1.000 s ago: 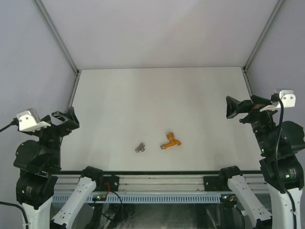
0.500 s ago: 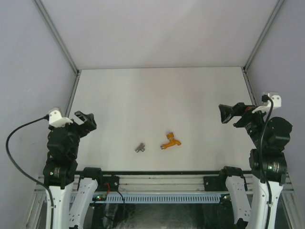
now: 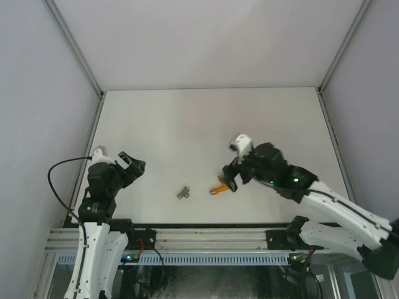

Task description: Install the water faucets

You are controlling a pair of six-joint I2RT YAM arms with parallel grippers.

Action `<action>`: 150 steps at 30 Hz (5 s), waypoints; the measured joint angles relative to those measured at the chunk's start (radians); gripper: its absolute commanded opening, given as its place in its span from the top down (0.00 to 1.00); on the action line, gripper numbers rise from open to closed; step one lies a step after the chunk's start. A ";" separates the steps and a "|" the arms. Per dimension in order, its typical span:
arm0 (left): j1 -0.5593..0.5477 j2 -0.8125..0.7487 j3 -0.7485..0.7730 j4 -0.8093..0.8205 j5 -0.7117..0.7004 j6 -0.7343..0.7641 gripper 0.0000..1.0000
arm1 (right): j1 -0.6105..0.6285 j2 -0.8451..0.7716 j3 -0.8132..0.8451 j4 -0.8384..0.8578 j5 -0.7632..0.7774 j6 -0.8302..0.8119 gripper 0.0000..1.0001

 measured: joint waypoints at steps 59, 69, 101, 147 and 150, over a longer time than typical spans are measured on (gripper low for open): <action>0.011 -0.229 -0.075 0.013 0.052 -0.116 0.00 | 0.200 1.128 0.513 0.007 -0.493 -0.750 0.35; 0.011 -0.229 -0.075 0.005 0.051 -0.114 0.00 | 0.217 1.073 0.390 0.172 -0.437 -0.668 0.37; 0.013 -0.176 -0.112 0.131 0.225 -0.109 0.00 | 0.280 0.673 -0.083 0.683 -0.135 -0.439 1.00; -0.809 0.156 -0.208 0.806 0.155 -0.244 0.36 | 0.496 0.198 -0.251 0.836 0.216 -0.515 1.00; -0.811 0.183 -0.208 0.819 0.164 -0.244 0.43 | 0.496 0.200 -0.251 0.846 0.225 -0.523 1.00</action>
